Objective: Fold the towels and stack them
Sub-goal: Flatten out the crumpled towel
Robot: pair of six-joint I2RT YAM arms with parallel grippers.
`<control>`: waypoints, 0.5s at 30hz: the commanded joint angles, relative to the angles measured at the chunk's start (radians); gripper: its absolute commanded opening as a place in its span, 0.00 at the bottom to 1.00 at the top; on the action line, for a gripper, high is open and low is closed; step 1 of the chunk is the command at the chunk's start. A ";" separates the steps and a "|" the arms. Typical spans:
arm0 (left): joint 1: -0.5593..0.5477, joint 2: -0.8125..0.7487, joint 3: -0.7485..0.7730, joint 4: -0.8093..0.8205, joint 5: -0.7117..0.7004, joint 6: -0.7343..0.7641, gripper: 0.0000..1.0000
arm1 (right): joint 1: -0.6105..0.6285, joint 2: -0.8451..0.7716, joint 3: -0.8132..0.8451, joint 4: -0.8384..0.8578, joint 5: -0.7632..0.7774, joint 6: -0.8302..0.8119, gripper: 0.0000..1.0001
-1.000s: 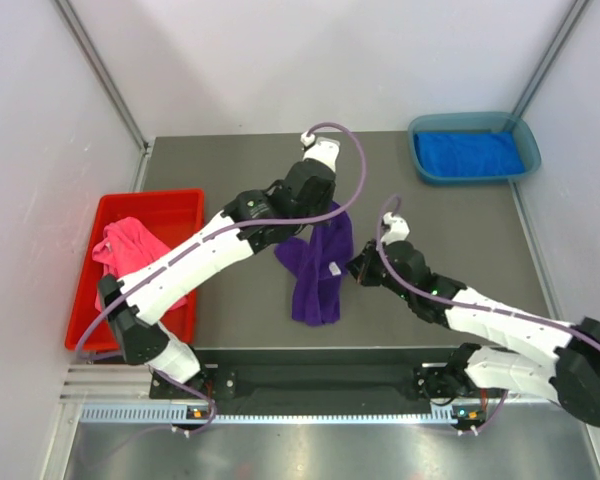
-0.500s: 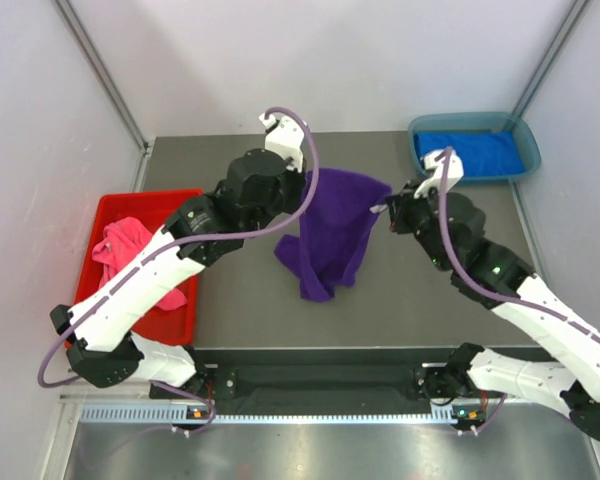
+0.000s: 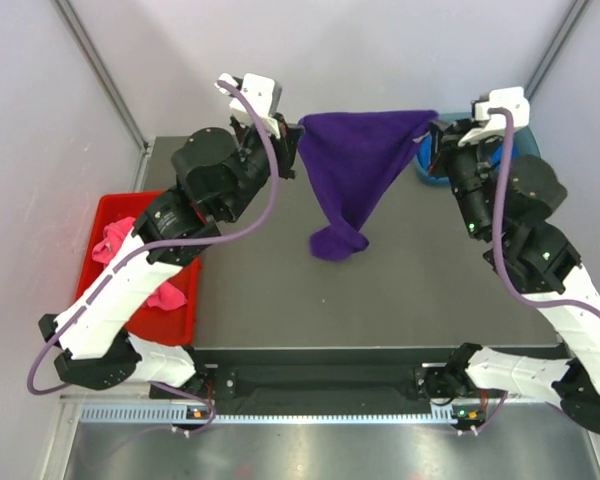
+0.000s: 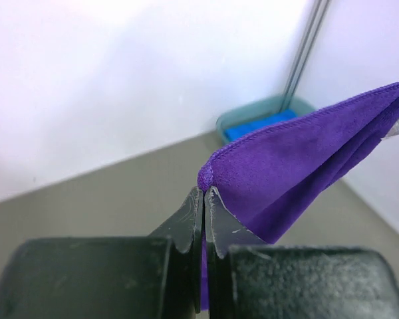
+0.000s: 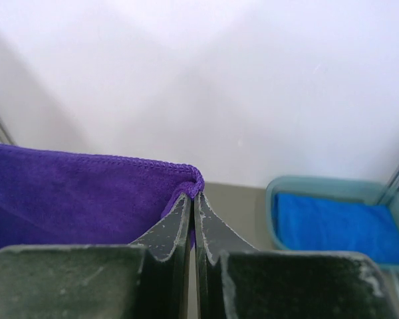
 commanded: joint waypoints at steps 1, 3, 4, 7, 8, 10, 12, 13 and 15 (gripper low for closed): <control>0.003 -0.033 0.059 0.145 0.057 0.070 0.00 | -0.012 0.004 0.108 0.114 0.000 -0.148 0.00; 0.003 -0.038 0.069 0.179 0.082 0.073 0.00 | -0.012 0.009 0.141 0.139 -0.004 -0.174 0.00; 0.003 -0.039 0.072 0.190 0.094 0.103 0.00 | -0.011 0.009 0.151 0.149 -0.013 -0.197 0.00; 0.003 -0.052 0.087 0.234 0.135 0.127 0.00 | -0.012 0.015 0.191 0.172 -0.035 -0.232 0.00; 0.003 -0.061 0.087 0.248 0.154 0.131 0.00 | -0.012 0.017 0.201 0.176 -0.041 -0.240 0.00; 0.003 -0.069 0.084 0.279 0.168 0.148 0.00 | -0.012 0.024 0.235 0.176 -0.058 -0.258 0.00; 0.003 -0.076 0.087 0.291 0.195 0.156 0.00 | -0.012 0.021 0.263 0.179 -0.067 -0.267 0.00; 0.003 -0.079 0.087 0.299 0.209 0.156 0.00 | -0.012 0.020 0.267 0.183 -0.078 -0.274 0.00; 0.003 -0.095 0.081 0.314 0.243 0.154 0.00 | -0.012 0.005 0.281 0.197 -0.093 -0.269 0.00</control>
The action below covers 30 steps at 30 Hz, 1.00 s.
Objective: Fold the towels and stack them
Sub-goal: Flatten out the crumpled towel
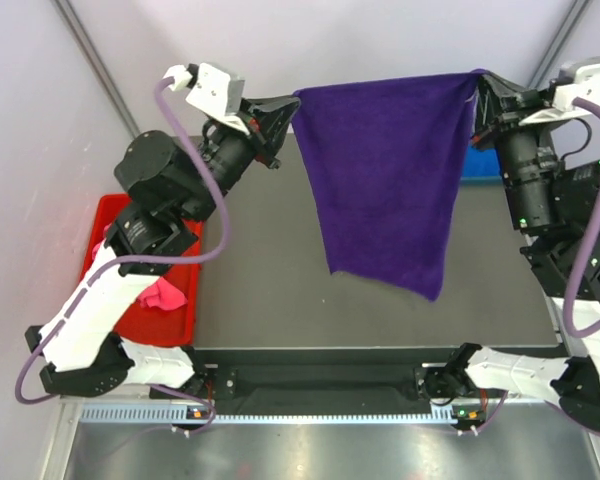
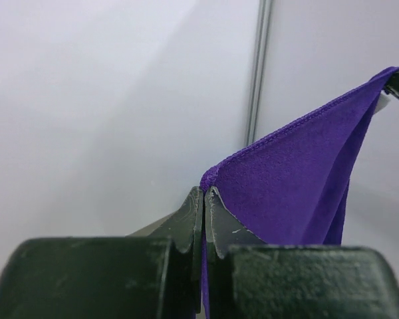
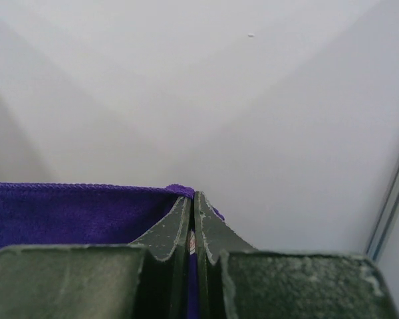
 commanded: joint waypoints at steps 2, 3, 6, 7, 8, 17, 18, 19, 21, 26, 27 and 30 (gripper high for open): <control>0.003 -0.051 0.033 0.120 0.089 0.030 0.00 | -0.012 -0.026 0.058 0.068 -0.077 -0.029 0.00; 0.003 -0.060 0.033 0.120 0.100 0.030 0.00 | -0.012 -0.035 0.061 0.068 -0.087 -0.026 0.00; 0.003 -0.085 0.028 0.128 0.127 0.024 0.00 | -0.012 -0.052 0.063 0.049 -0.118 -0.008 0.00; 0.003 -0.094 0.010 0.136 0.144 0.022 0.00 | -0.012 -0.063 0.054 0.046 -0.136 0.007 0.00; 0.003 -0.112 0.001 0.149 0.152 0.019 0.00 | -0.012 -0.072 0.040 0.047 -0.146 0.016 0.00; 0.003 -0.204 -0.096 0.157 0.210 -0.008 0.00 | -0.012 -0.172 -0.073 0.006 -0.253 0.093 0.00; 0.003 -0.215 -0.110 0.157 0.213 -0.011 0.00 | -0.012 -0.187 -0.078 -0.008 -0.284 0.113 0.00; 0.003 -0.241 -0.122 0.157 0.216 -0.018 0.00 | -0.012 -0.196 -0.086 -0.014 -0.299 0.122 0.00; 0.003 -0.269 -0.163 0.159 0.228 -0.027 0.00 | -0.011 -0.224 -0.104 -0.028 -0.337 0.150 0.00; 0.003 -0.348 -0.236 0.157 0.238 -0.042 0.00 | -0.012 -0.267 -0.139 -0.060 -0.413 0.217 0.00; 0.003 -0.359 -0.252 0.154 0.236 -0.042 0.00 | -0.012 -0.273 -0.146 -0.068 -0.445 0.228 0.00; 0.003 -0.388 -0.271 0.143 0.238 -0.042 0.00 | -0.012 -0.291 -0.178 -0.071 -0.475 0.260 0.00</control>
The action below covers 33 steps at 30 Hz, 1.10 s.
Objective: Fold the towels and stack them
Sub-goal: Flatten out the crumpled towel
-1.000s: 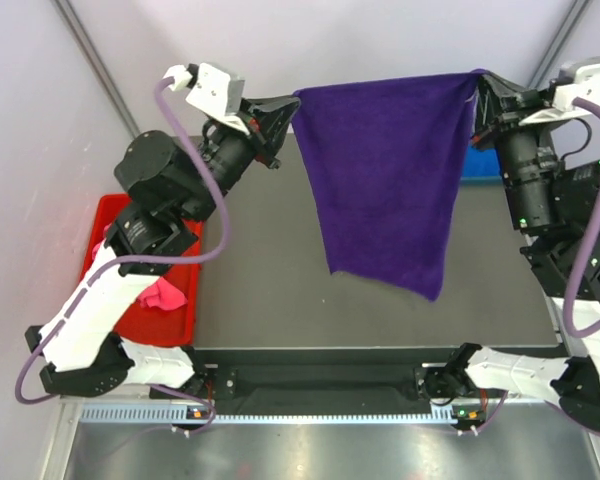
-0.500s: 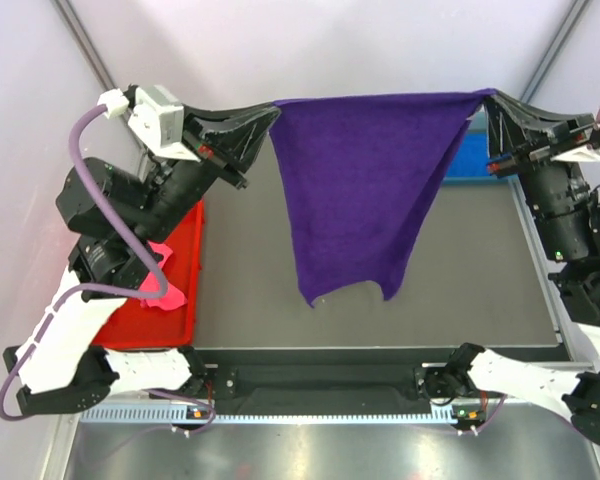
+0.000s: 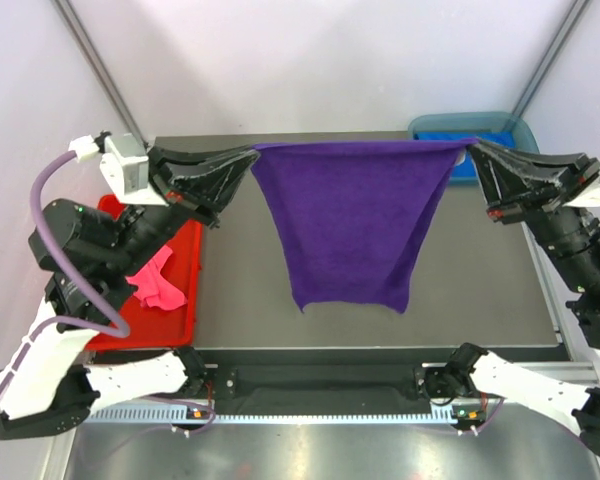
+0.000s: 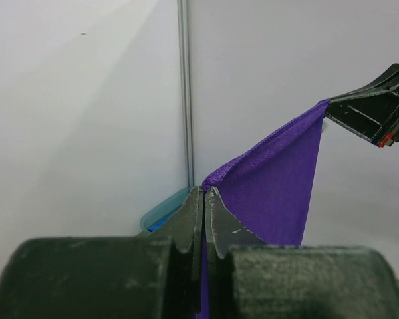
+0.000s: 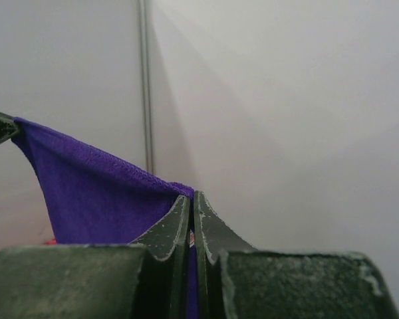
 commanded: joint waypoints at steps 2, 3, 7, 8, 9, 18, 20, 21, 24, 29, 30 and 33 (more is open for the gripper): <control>0.004 -0.069 -0.010 0.047 -0.024 -0.001 0.00 | -0.012 -0.044 -0.021 0.024 -0.033 0.063 0.00; 0.004 -0.076 -0.013 0.044 -0.021 -0.029 0.00 | -0.011 -0.049 -0.020 0.018 -0.045 0.074 0.00; 0.004 -0.111 -0.031 0.034 -0.017 -0.052 0.00 | -0.012 -0.051 0.000 -0.002 -0.114 0.094 0.00; 0.004 -0.117 -0.038 0.033 0.014 -0.061 0.00 | -0.012 -0.055 0.000 -0.002 -0.132 0.129 0.00; 0.004 -0.123 -0.044 0.030 0.017 -0.066 0.00 | -0.012 -0.057 -0.001 0.000 -0.157 0.148 0.00; 0.004 -0.185 -0.111 0.025 0.003 -0.084 0.00 | -0.012 -0.077 -0.052 0.001 -0.197 0.200 0.00; 0.004 -0.192 -0.126 0.028 -0.001 -0.083 0.00 | -0.012 -0.080 -0.073 0.007 -0.194 0.201 0.00; 0.004 -0.195 -0.137 0.033 -0.039 -0.081 0.00 | -0.012 -0.081 -0.081 0.009 -0.188 0.204 0.00; 0.004 -0.192 -0.176 0.047 -0.067 -0.080 0.00 | -0.012 -0.077 -0.108 0.018 -0.166 0.198 0.00; 0.004 -0.166 -0.240 0.088 -0.156 -0.058 0.00 | -0.011 -0.046 -0.138 0.021 -0.093 0.156 0.00; 0.004 -0.162 -0.251 0.105 -0.168 -0.054 0.00 | -0.012 -0.035 -0.139 0.020 -0.056 0.143 0.00; 0.004 -0.136 -0.277 0.139 -0.233 -0.020 0.00 | -0.011 0.017 -0.141 0.029 -0.004 0.108 0.00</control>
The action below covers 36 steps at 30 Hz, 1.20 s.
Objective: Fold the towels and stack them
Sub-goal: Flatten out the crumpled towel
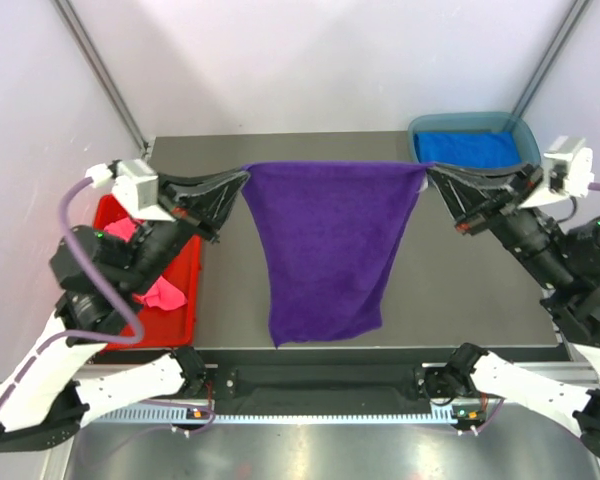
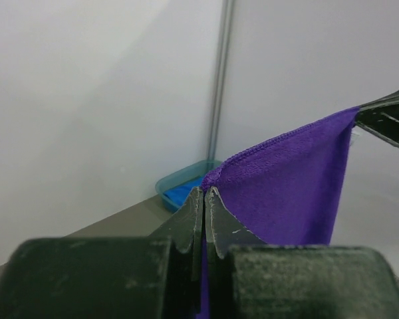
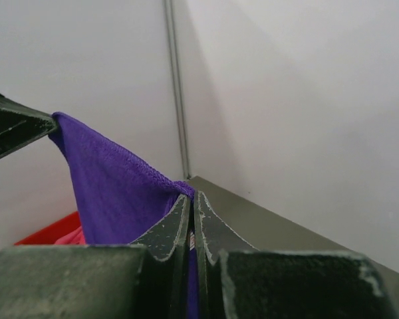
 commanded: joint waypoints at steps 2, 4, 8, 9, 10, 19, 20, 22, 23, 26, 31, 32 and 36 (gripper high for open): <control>0.004 0.048 -0.032 0.148 -0.163 0.088 0.00 | -0.012 0.093 0.003 0.077 0.123 -0.099 0.00; 0.004 0.082 -0.043 0.206 -0.199 0.116 0.00 | -0.012 0.119 0.007 0.095 0.152 -0.122 0.00; 0.016 0.150 -0.058 0.287 -0.243 0.165 0.00 | -0.035 0.203 0.025 0.147 0.174 -0.191 0.00; 0.039 0.163 -0.063 0.298 -0.236 0.164 0.00 | -0.044 0.219 0.025 0.160 0.169 -0.194 0.00; 0.058 0.194 -0.060 0.301 -0.225 0.159 0.00 | -0.063 0.233 0.025 0.166 0.139 -0.196 0.00; 0.341 0.350 -0.103 0.438 -0.029 -0.003 0.00 | -0.380 0.453 0.023 0.299 -0.180 -0.064 0.00; 0.390 0.367 -0.107 0.453 -0.006 -0.035 0.00 | -0.412 0.499 0.028 0.309 -0.200 -0.026 0.00; 0.433 0.418 -0.112 0.500 0.027 -0.080 0.00 | -0.445 0.542 0.042 0.335 -0.240 -0.013 0.00; 0.473 0.436 -0.116 0.516 0.054 -0.092 0.00 | -0.471 0.584 0.045 0.342 -0.254 -0.003 0.00; 0.530 0.515 -0.112 0.571 0.100 -0.124 0.00 | -0.514 0.663 0.059 0.376 -0.303 0.010 0.00; 0.582 0.680 -0.080 0.654 0.159 -0.152 0.00 | -0.554 0.788 0.100 0.410 -0.328 0.011 0.00; 0.595 0.705 -0.072 0.663 0.160 -0.157 0.00 | -0.567 0.831 0.109 0.413 -0.331 0.010 0.00; 0.631 0.849 -0.035 0.703 0.191 -0.183 0.00 | -0.587 0.944 0.164 0.433 -0.349 0.014 0.00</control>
